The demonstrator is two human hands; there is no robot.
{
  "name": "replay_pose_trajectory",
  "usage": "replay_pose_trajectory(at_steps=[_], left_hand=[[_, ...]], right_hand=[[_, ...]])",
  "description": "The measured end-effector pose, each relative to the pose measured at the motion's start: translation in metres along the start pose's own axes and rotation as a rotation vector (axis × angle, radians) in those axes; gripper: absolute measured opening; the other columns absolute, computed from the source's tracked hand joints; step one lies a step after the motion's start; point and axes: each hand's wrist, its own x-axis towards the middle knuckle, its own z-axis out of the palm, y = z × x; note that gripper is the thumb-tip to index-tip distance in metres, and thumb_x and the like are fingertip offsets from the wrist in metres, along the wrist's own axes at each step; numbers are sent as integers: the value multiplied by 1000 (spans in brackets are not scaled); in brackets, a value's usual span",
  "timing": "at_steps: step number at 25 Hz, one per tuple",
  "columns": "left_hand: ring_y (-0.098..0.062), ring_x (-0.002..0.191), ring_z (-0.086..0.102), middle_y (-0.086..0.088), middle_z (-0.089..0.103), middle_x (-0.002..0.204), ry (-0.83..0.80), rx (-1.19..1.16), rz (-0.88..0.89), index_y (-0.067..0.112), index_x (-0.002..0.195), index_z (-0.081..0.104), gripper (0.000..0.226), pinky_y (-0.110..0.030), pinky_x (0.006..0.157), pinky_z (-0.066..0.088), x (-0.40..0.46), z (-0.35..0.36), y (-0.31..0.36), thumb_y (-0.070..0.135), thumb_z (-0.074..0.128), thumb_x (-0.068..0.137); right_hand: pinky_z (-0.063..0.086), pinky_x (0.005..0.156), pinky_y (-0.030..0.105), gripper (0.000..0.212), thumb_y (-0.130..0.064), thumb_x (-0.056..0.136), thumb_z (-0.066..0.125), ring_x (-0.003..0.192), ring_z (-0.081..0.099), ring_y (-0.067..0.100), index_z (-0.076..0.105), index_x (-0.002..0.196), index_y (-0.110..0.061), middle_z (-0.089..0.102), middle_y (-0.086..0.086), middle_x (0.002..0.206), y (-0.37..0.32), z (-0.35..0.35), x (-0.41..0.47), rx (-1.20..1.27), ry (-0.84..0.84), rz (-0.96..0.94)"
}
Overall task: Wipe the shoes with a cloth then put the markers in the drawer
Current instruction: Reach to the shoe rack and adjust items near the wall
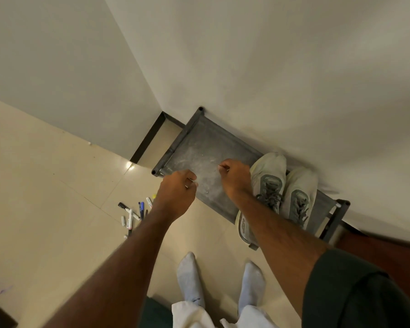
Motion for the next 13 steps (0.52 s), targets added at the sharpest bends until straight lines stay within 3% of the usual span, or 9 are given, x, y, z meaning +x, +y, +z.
replay_pose_trajectory(at_steps=[5, 11, 13], left_hand=[[-20, 78, 70, -5, 75, 88, 109, 14, 72, 11, 97, 75, 14, -36, 80, 60, -13, -92, 74, 8, 62, 92], [-13, 77, 73, 3, 73, 90, 281, -97, 220, 15, 108, 73, 14, -28, 79, 60, -67, -232, 205, 15, 64, 97], [-11, 73, 74, 4, 72, 90, 340, -117, 290, 16, 107, 72, 13, -22, 72, 57, -92, -281, 250, 16, 64, 98]], right_hand=[[56, 80, 40, 13, -16, 93, 68, 84, 69, 24, 77, 93, -6, 75, 10, 90, -75, -105, -17, 189, 121, -208], [58, 78, 28, 11, -11, 91, 70, 75, 70, 10, 77, 99, -14, 76, -2, 88, -203, -290, -60, 366, 294, -503], [57, 74, 23, 11, -11, 91, 70, 72, 70, 7, 77, 98, -15, 75, -5, 83, -248, -351, -82, 434, 330, -565]])
